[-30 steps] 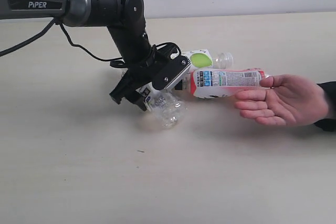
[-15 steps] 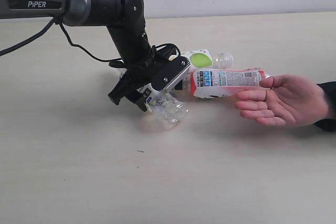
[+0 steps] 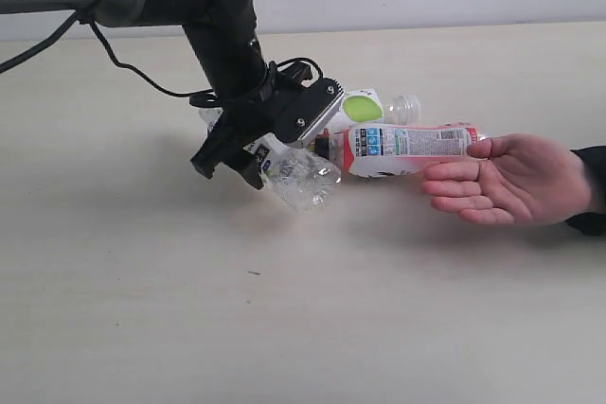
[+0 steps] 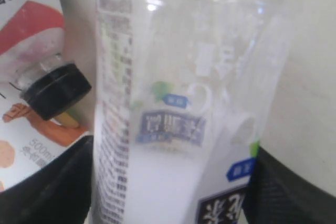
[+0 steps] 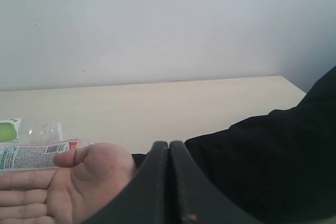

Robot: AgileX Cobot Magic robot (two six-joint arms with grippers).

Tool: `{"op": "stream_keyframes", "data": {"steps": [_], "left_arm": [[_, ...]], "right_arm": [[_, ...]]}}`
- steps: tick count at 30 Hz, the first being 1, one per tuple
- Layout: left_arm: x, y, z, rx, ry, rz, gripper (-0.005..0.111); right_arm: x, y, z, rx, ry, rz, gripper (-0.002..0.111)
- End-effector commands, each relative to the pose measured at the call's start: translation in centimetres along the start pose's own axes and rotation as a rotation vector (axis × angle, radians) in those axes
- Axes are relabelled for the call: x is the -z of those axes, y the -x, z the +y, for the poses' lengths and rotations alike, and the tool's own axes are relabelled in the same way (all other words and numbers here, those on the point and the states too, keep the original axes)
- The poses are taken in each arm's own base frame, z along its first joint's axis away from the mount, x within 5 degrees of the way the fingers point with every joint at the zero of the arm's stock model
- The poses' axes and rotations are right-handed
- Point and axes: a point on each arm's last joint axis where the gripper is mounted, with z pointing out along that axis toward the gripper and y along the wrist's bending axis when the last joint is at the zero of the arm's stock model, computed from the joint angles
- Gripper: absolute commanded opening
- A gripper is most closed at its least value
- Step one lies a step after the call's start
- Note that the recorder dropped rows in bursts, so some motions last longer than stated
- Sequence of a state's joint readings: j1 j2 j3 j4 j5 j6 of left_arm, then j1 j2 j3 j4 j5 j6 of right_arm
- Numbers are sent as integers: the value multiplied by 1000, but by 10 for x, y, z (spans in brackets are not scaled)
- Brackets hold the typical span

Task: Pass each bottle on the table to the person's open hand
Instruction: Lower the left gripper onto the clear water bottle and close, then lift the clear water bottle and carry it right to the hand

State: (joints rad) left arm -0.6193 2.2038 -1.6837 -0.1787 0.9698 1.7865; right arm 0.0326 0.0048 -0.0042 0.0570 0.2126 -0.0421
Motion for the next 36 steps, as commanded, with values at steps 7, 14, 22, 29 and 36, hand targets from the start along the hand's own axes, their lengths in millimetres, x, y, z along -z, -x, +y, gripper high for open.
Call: {"op": "stream_keyframes", "data": {"steps": [7,14,22,29,36], "left_arm": [[14,-6,-6,35,-40,100,0],[40,5,-5,25,-2,106,0],[62,44,-4,-81,48,120,0],[64,96,-2,-214,106,139,0],[72,158,14,-392,353,128,0]], "right_arm": [[0,0,-1,12,-9,-12,0],[0,0,-1,12,-9,-12,0],[0,0,-1,12,-9,-12,0],[0,0,-1,12,-9,-12,0],[0,0,-1,12,-9,-12,0]]}}
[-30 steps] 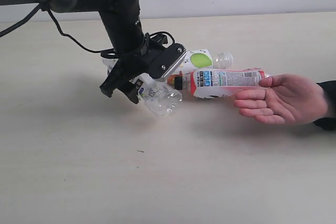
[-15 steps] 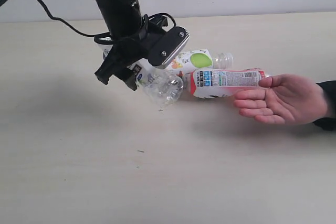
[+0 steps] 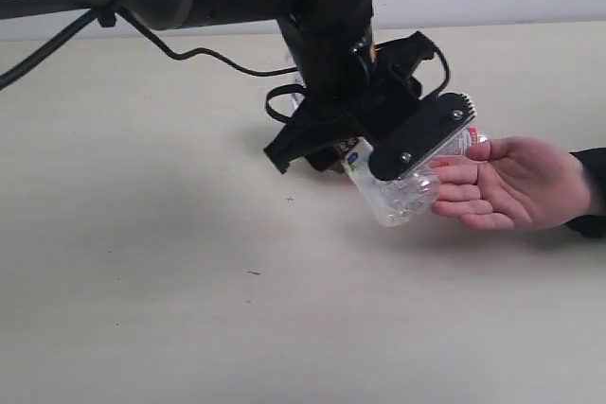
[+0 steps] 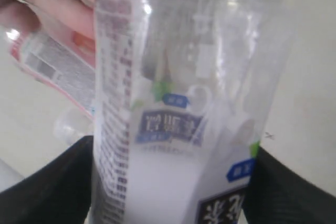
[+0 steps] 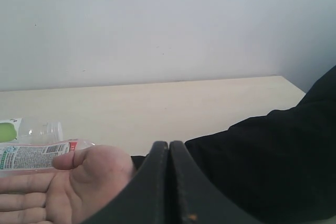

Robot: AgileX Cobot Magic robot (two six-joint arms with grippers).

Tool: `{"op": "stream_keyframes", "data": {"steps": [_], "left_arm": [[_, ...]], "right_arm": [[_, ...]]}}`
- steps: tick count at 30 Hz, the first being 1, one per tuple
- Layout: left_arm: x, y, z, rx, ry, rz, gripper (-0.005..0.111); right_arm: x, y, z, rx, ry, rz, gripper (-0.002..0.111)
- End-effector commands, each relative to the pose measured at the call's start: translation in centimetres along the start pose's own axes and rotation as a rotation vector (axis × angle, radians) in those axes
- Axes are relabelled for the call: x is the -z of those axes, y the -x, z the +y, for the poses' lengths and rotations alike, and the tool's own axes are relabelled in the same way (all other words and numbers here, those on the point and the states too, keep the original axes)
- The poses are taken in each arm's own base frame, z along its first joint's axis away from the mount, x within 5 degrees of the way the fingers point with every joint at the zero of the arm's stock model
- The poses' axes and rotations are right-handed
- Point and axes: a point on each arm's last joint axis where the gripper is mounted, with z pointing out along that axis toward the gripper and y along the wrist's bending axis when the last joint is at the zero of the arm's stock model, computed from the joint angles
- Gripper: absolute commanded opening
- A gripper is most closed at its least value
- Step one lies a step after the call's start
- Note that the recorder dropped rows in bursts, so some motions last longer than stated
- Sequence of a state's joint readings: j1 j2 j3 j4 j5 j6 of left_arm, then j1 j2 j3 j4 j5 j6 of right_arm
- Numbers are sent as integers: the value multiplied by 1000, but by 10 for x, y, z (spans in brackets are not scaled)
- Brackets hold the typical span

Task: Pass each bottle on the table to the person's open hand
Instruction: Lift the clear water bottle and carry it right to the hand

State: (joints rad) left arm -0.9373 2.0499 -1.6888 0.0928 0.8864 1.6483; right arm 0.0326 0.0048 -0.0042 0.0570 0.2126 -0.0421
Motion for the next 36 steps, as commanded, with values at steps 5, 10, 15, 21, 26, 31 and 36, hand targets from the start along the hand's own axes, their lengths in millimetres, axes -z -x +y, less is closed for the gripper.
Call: {"op": "stream_keyframes", "data": {"steps": [5,10,15,21,26,31,36], "left_arm": [[26,40,30,-79,152,-54,0],[13,44,47,-96,125,-96,0],[-1,53,61,-98,139,-184,0],[-22,61,69,-123,156,-250,0],[-35,66,71,-131,181,-293,0],[-48,68,69,-128,168,-293,0],[-63,70,66,-125,156,-305,0]], "right_arm": [[0,0,-1,12,-9,-12,0],[0,0,-1,12,-9,-12,0],[0,0,-1,12,-9,-12,0],[0,0,-1,12,-9,-12,0],[0,0,-1,12,-9,-12,0],[0,0,-1,12,-9,-12,0],[0,0,-1,11,-9,-12,0]]}}
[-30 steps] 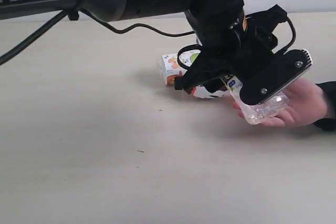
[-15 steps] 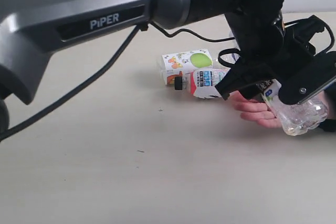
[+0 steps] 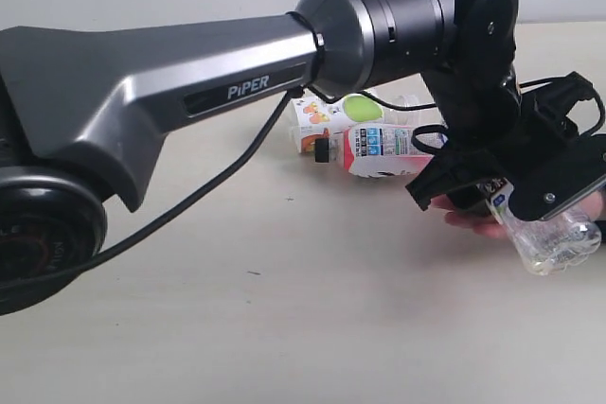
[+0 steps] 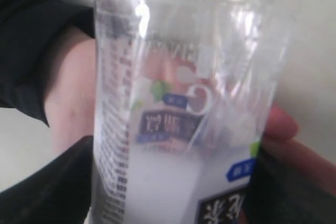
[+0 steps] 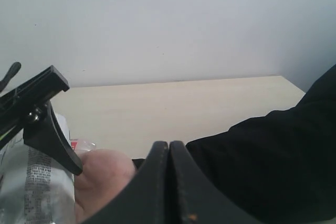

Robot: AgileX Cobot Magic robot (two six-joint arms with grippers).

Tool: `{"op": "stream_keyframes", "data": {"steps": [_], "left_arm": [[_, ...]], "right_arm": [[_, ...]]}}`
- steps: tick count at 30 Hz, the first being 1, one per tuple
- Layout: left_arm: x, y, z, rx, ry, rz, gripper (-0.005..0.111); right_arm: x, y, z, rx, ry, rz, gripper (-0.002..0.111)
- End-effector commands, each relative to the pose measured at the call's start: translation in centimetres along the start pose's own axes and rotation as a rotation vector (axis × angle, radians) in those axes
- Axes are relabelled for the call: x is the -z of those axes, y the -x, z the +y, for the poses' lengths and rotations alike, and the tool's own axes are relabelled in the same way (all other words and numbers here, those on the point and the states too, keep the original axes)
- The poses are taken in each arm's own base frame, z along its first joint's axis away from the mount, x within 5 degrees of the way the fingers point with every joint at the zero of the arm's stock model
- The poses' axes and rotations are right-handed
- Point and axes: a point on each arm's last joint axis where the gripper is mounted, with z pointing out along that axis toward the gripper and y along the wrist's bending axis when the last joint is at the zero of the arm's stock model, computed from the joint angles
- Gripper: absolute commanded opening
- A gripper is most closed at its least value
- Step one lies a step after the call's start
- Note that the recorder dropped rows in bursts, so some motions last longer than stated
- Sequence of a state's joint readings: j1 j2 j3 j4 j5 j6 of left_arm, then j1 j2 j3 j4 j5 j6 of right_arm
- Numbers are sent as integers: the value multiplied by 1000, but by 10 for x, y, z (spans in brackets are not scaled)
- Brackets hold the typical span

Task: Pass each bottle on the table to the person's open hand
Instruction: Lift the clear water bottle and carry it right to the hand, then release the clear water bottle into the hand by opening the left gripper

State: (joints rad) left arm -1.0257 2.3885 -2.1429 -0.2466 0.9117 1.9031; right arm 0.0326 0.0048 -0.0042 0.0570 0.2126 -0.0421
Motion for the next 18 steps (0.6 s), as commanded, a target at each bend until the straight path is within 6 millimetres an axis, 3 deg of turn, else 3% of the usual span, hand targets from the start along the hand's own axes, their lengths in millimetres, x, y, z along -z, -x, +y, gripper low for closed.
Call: {"op": "stream_keyframes", "data": {"steps": [1,10,18], "left_arm": [[-9,2,1,6,20,-25,0],[-9,4,8,41,99,-43,3],[-9,3,8,48,103,-41,54]], "right_arm": [[0,0,-1,11,-9,-12,0],[0,0,-1,11,-9,-12,0],[0,0,-1,11,-9,-12,0]]}}
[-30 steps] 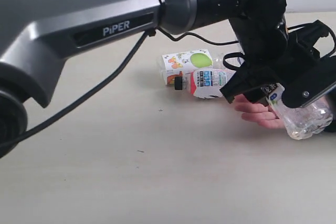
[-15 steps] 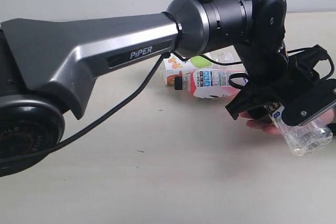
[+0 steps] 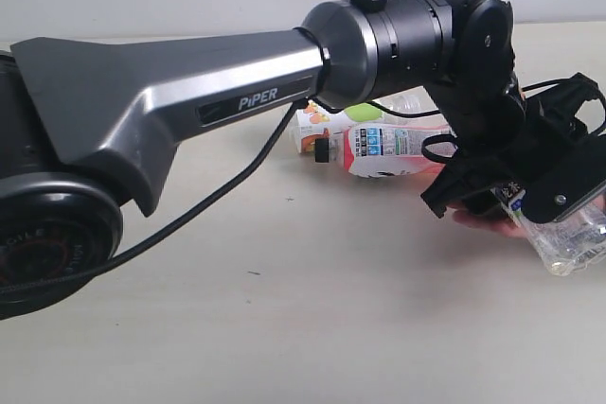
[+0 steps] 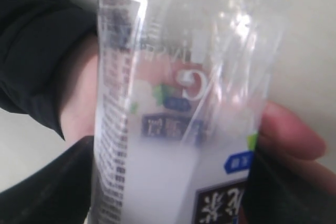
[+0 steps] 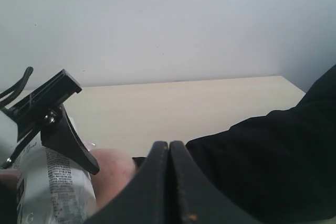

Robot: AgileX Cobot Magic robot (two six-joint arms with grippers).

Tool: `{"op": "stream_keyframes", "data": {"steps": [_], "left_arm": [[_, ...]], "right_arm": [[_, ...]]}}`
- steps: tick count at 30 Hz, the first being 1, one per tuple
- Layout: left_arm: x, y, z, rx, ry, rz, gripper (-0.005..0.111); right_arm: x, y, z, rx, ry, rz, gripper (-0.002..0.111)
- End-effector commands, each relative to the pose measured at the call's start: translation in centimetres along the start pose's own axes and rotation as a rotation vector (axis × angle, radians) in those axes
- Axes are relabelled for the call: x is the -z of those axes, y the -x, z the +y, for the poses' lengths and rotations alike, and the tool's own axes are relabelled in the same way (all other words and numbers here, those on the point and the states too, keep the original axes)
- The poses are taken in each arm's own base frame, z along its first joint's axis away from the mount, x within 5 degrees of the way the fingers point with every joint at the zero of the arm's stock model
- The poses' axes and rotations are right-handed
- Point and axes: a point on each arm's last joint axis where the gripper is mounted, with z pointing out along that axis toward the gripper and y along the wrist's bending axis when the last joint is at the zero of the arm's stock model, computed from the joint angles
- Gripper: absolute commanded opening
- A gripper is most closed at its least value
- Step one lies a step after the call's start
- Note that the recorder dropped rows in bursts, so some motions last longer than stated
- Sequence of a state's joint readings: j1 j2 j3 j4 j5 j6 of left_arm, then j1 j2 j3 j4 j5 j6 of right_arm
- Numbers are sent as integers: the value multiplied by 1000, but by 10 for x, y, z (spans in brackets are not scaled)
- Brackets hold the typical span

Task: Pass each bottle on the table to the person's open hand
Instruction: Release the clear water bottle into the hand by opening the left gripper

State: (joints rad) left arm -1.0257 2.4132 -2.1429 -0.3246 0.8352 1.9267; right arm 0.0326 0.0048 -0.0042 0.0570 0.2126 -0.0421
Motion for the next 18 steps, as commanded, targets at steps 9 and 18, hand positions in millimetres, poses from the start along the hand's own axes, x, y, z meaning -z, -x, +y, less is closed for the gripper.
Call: {"op": "stream_keyframes", "data": {"steps": [9,18], "left_arm": [[2,2,5,34,38,-6,72],[4,3,6,57,37,-6,83]], "right_arm": [[0,0,-1,11,-9,-12,0],[0,0,-1,11,-9,-12,0]]}}
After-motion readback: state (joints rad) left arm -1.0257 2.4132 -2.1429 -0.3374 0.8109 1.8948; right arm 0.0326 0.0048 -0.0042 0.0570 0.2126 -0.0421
